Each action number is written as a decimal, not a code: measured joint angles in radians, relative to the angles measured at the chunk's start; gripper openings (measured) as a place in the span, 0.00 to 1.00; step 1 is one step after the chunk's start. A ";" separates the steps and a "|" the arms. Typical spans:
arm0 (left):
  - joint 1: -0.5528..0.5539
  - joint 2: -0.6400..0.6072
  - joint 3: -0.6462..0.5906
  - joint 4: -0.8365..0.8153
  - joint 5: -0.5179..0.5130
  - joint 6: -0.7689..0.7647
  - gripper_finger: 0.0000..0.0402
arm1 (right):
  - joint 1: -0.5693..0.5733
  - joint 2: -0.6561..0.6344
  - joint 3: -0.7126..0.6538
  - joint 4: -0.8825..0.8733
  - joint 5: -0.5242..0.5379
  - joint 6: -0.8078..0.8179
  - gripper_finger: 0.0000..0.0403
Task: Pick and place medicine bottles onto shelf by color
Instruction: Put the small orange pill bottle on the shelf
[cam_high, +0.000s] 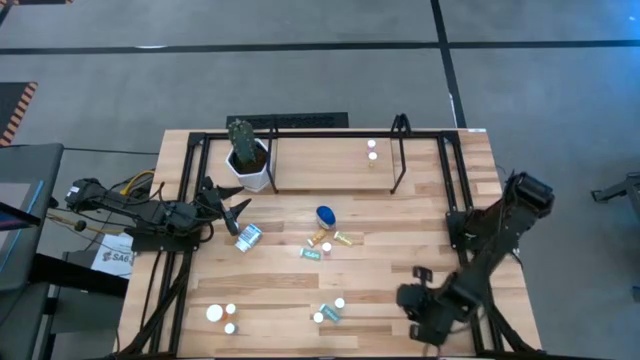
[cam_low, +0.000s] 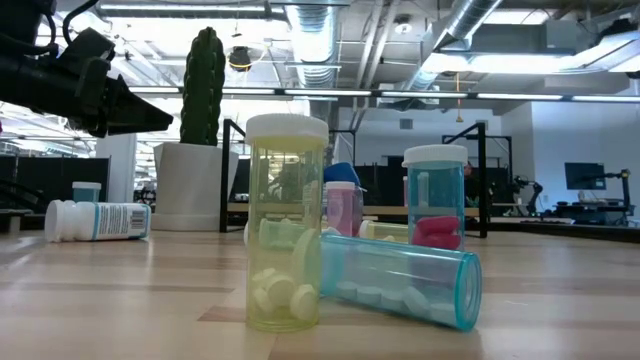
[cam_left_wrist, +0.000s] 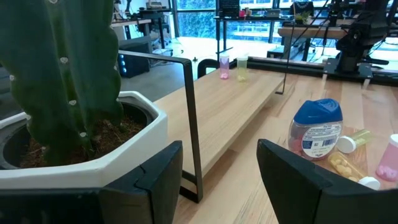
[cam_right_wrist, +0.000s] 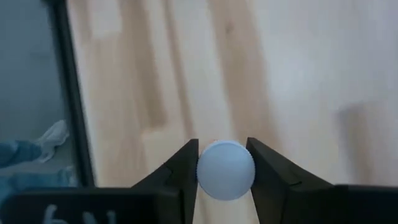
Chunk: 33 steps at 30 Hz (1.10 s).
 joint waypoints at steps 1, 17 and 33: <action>0.000 0.000 0.000 0.000 0.000 0.000 0.49 | -0.032 -0.003 0.010 -0.013 -0.002 -0.026 0.31; 0.000 0.000 0.000 0.000 0.000 0.000 0.49 | -0.573 -0.014 0.201 -0.143 -0.003 -0.612 0.33; 0.000 0.000 0.000 0.000 0.000 0.000 0.49 | -1.208 -0.014 0.229 -0.005 -0.154 -1.198 0.34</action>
